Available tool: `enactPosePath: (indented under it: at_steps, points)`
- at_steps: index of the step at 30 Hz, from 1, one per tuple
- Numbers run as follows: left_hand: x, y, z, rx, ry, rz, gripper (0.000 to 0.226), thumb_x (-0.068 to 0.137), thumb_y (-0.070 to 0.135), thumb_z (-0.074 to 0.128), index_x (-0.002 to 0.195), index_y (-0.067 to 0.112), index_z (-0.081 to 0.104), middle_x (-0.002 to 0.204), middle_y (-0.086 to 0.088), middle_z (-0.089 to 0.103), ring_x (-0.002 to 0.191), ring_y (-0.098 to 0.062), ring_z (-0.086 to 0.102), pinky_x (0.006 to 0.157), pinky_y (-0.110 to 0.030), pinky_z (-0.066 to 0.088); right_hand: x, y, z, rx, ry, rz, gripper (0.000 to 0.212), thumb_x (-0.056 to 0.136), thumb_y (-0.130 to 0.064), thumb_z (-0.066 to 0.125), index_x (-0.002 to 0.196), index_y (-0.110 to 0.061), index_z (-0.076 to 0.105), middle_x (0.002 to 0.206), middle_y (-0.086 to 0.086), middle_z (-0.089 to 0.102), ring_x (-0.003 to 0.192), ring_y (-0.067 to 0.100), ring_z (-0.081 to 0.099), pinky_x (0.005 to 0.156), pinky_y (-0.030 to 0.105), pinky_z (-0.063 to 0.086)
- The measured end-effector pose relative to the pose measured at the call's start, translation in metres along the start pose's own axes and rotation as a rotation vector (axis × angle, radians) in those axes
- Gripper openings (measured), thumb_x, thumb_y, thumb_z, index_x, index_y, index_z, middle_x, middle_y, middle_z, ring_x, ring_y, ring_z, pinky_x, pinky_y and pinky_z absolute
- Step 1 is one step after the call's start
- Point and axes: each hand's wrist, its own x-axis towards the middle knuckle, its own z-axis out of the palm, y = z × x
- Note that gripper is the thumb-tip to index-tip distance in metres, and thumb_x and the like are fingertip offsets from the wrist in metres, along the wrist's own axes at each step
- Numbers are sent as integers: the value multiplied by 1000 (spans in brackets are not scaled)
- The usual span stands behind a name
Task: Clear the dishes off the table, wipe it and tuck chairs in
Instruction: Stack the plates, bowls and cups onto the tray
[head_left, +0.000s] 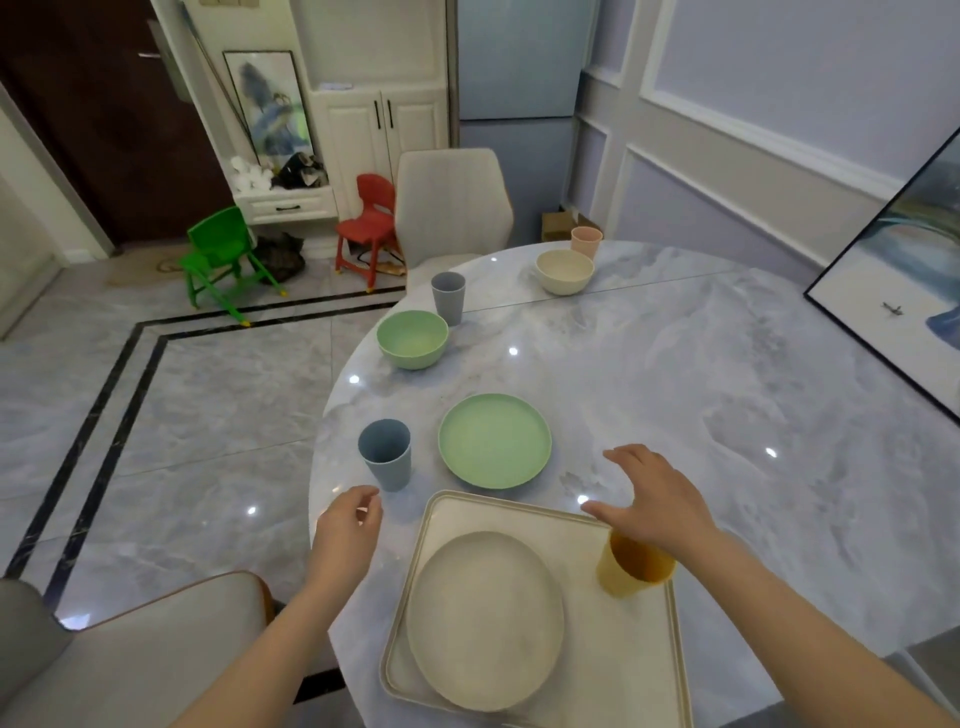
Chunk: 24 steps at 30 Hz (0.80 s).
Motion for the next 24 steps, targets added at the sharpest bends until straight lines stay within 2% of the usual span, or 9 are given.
enactPosePath:
  at_steps: [5, 8, 12, 15, 17, 21, 24]
  points:
    - [30, -9, -12, -56, 9, -13, 36, 91, 27, 58, 125, 15, 54, 119, -4, 58, 95, -17, 58, 79, -30, 50, 20, -25, 7, 40, -23, 65, 71, 80, -64, 55, 140, -30, 36, 140, -12, 42, 127, 11, 44, 98, 27, 39]
    - [53, -17, -18, -61, -4, -10, 49, 84, 28, 68, 128, 19, 50, 124, -1, 53, 97, -15, 56, 77, -27, 48, 36, -41, 18, 109, -30, 123, 61, 84, -56, 55, 137, -28, 40, 131, -11, 51, 118, 10, 50, 91, 26, 44]
    - [82, -24, -23, -57, -41, 36, 72, 73, 27, 79, 136, 21, 43, 133, 0, 44, 109, -15, 50, 89, -29, 47, 61, -58, 38, 182, -43, 198, 48, 90, -40, 54, 135, -25, 43, 124, -7, 56, 110, 11, 55, 83, 24, 44]
    - [104, -30, -24, 21, -102, 121, 86, 67, 31, 83, 139, 23, 38, 139, 1, 39, 123, -17, 44, 102, -35, 43, 86, -68, 57, 302, -41, 312, 44, 91, -30, 57, 132, -17, 47, 119, 2, 59, 106, 17, 57, 85, 28, 45]
    - [118, -37, -23, 95, -174, 182, 94, 64, 38, 84, 142, 25, 34, 144, 4, 36, 130, -15, 38, 106, -32, 39, 102, -73, 72, 379, -37, 413, 45, 90, -25, 58, 131, -10, 47, 120, 10, 59, 108, 24, 57, 88, 32, 44]
    - [136, -43, -17, 154, -301, 254, 106, 58, 51, 83, 145, 33, 24, 148, 13, 31, 133, -8, 35, 104, -27, 37, 125, -74, 101, 472, -50, 625, 51, 90, -21, 58, 132, 2, 42, 123, 20, 57, 115, 33, 53, 88, 31, 41]
    - [145, -43, -11, 86, -343, 258, 102, 58, 49, 84, 142, 35, 28, 143, 17, 34, 127, -5, 40, 98, -23, 40, 137, -73, 118, 497, -50, 751, 52, 90, -24, 59, 129, 5, 41, 122, 22, 57, 114, 36, 53, 88, 34, 42]
